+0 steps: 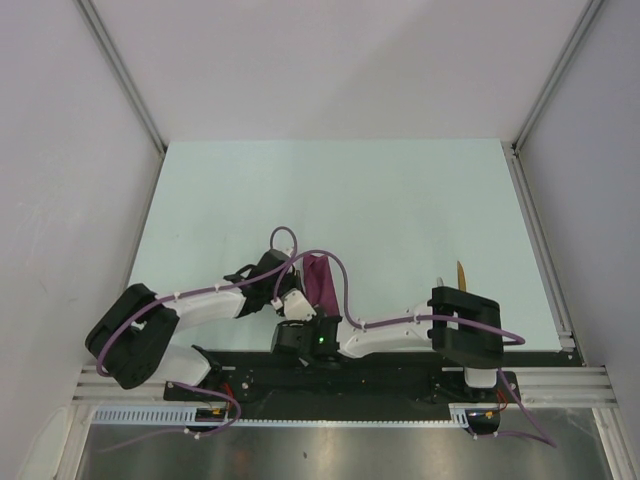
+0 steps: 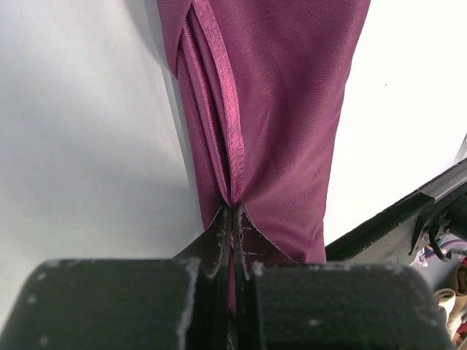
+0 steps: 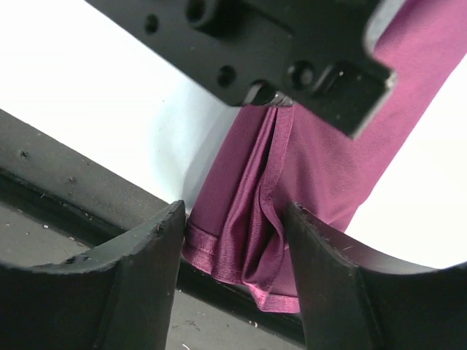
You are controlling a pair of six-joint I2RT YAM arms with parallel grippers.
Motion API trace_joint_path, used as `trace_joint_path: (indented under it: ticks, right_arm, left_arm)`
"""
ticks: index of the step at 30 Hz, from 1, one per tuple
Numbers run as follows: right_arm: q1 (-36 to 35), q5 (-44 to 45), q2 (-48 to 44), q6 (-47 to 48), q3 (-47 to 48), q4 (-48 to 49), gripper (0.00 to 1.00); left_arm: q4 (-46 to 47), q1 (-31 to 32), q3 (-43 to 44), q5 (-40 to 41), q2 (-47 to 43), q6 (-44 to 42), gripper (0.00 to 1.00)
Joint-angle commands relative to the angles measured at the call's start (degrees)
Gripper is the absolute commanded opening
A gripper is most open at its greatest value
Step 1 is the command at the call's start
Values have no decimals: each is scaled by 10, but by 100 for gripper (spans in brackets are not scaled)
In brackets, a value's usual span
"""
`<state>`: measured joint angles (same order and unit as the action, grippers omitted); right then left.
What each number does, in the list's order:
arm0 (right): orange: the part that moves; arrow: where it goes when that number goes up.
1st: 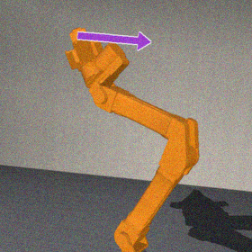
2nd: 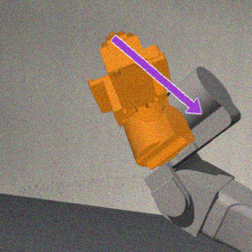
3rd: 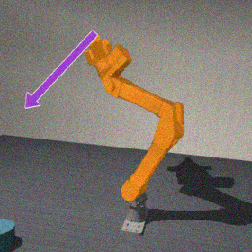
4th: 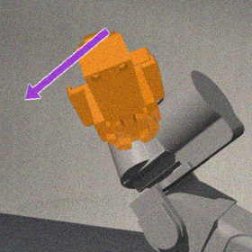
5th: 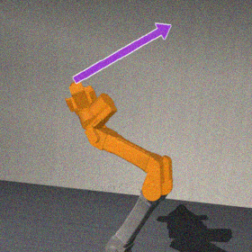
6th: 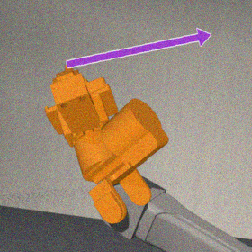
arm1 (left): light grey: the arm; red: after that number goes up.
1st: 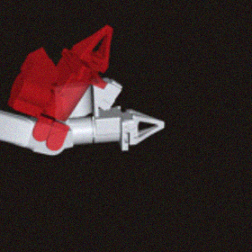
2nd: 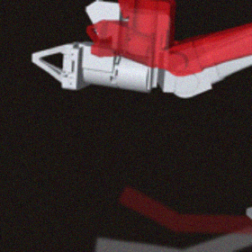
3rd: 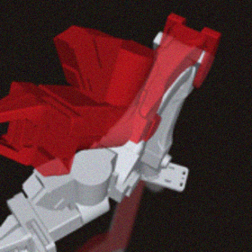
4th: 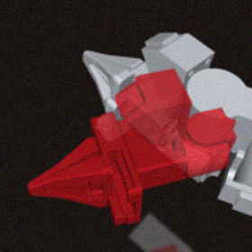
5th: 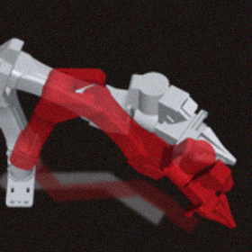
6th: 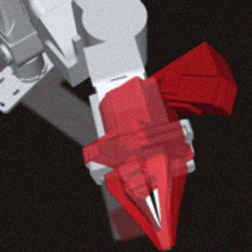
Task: Fold the napkin into a case and place the utensils inside
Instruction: Pick up the smaller rectangle-folded napkin from the center of the board.
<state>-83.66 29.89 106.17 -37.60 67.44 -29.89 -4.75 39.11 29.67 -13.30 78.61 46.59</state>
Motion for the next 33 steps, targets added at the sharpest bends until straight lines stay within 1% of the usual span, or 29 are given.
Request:
trace_joint_path:
  ticks: [1,7,12,16,17,19,20,21,22,23,24,25,26,27,28,29,30,33]
  right_arm:
    - [-8,49,-8,22,30,-20,64]
    - [2,24,1,21,8,1,63]
    - [3,18,15,18,1,5,57]
    - [5,21,19,19,-2,9,47]
    - [5,22,20,19,-6,10,43]
    - [7,25,20,20,-9,11,37]
    - [8,28,18,16,-13,10,31]
    - [8,32,13,16,-15,11,26]
    - [8,35,9,17,-18,12,21]
    - [9,37,5,16,-20,13,19]
    - [10,38,-5,17,-26,18,16]
    - [10,38,-11,20,-29,25,9]
    - [11,37,-21,23,-35,33,6]
    - [12,32,-35,24,-45,45,3]
    - [13,30,-45,26,-51,51,0]
    - [17,26,-54,28,-56,58,0]
    - [19,16,-62,29,-62,74,0]
    - [33,-12,-108,28,-94,110,0]
  left_arm:
    - [2,-4,-8,-1,-11,-4,0]
    - [-4,-7,-8,0,-22,-8,0]
    - [-2,-9,-9,-2,-27,-4,0]
    - [-3,-10,-8,-9,-29,-4,0]
    - [-2,-11,-8,-10,-30,-3,0]
    - [0,-15,-11,-12,-35,-2,3]
    - [2,-17,-14,-12,-38,2,7]
    - [6,-19,-18,-14,-42,3,17]
    - [10,-29,-21,-17,-47,3,21]
    - [11,-35,-22,-24,-58,4,27]
    - [11,-43,-25,-27,-66,4,41]
    - [10,-60,-26,-30,-74,3,47]
    - [6,-70,-25,-30,-98,-1,52]
    - [-5,-79,-23,-30,-110,-4,59]
    - [-12,-99,-20,-27,-126,-7,62]
    - [-28,-107,-16,-27,-139,-12,74]
    - [-35,-115,-8,-23,-164,-16,77]
    - [-68,-127,13,-8,-178,-24,83]
